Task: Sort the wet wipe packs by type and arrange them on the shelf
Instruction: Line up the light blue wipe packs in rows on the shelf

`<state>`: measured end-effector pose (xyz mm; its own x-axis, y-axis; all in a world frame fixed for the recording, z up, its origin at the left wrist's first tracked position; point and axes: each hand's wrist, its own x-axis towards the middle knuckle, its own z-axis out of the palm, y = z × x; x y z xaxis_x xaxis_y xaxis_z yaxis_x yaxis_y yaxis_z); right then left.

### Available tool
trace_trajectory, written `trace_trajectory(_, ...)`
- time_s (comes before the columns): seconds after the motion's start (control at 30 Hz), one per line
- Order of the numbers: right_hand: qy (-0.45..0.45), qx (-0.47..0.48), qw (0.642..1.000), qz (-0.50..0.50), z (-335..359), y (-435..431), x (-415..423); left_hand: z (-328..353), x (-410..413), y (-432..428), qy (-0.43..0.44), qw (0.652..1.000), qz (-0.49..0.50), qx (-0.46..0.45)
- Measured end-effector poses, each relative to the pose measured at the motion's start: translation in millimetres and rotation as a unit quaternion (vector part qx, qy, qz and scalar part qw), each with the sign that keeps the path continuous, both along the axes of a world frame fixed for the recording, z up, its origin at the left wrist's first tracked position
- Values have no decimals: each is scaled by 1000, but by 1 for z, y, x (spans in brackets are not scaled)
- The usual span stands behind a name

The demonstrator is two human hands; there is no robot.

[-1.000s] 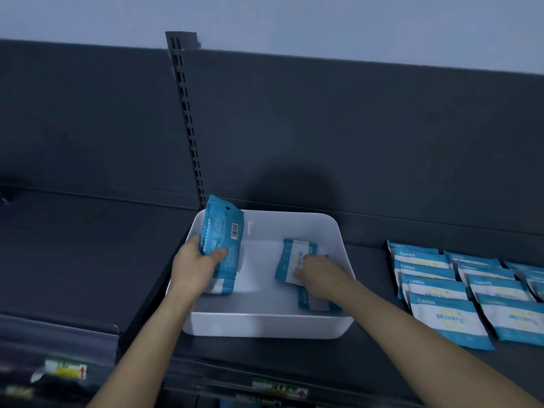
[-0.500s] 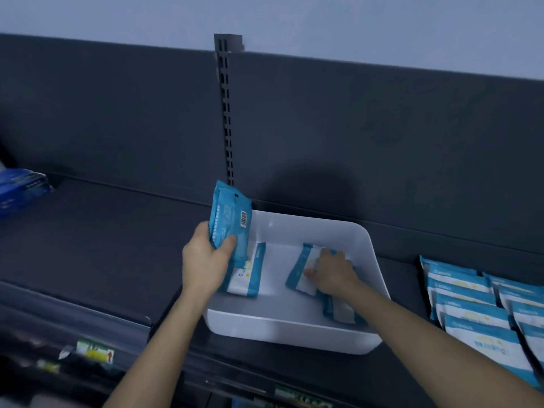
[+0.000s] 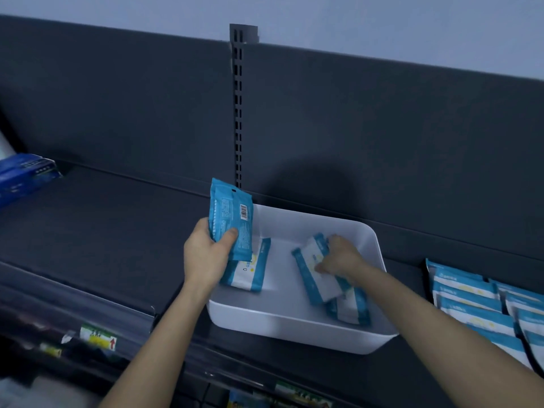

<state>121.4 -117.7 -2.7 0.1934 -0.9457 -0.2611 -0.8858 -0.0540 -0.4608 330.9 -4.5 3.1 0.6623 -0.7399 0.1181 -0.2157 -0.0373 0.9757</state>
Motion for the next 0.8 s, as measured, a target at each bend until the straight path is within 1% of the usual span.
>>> trace_trajectory(0.03, 105, 3, 993, 57, 7, 3, -7, 0, 0, 0, -6, 1000, 2, -1)
trace_trajectory(0.07, 197, 5, 974, 108, 9, 6, -12, 0, 0, 0, -13, 1000, 5, -1)
trace_trajectory(0.1, 259, 13, 955, 143, 9, 10, -18, 0, 0, 1, -17, 1000, 6, -1)
trace_trajectory(0.13, 284, 24, 945, 164, 5, 14, -21, 0, 0, 0, -17, 1000, 5, -2)
trace_trajectory(0.17, 281, 34, 944, 167, 0, 17, -22, 0, 0, 1, -13, 1000, 2, -4)
trace_trajectory(0.23, 241, 61, 957, 146, -9, 21, -17, 1, 0, 1, -2, 1000, -2, -8)
trace_trajectory(0.33, 154, 67, 984, 60, -17, 20, -11, 2, -2, 3, 2, 1000, -6, -13)
trace_trajectory(0.37, 138, 64, 988, 35, -15, 21, -11, 3, -2, 3, 6, 1000, -6, -16)
trace_trajectory(0.43, 119, 77, 990, 18, -12, 20, -15, 3, -2, 3, 21, 1000, -3, -23)
trace_trajectory(0.47, 99, 93, 991, 19, -10, 18, -18, 3, -2, 3, 28, 999, 0, -26)
trace_trajectory(0.53, 28, 149, 988, 1, -6, 15, -21, 3, -1, 4, 38, 999, 7, -32)
trace_trajectory(0.6, -48, 215, 975, -24, -2, 13, -21, 3, 0, 4, 45, 998, 9, -35)
trace_trajectory(0.67, -132, 257, 956, -55, 1, 9, -15, 2, 0, 3, 51, 998, 9, -34)
trace_trajectory(0.7, -189, 275, 940, -73, 1, 7, -10, 2, 0, 3, 54, 998, 10, -33)
trace_trajectory(0.77, -307, 309, 895, -100, 1, 6, 7, 2, 0, 3, 59, 998, 10, -35)
trace_trajectory(0.8, -347, 319, 876, -103, 0, 7, 18, 2, 0, 3, 59, 998, 12, -36)
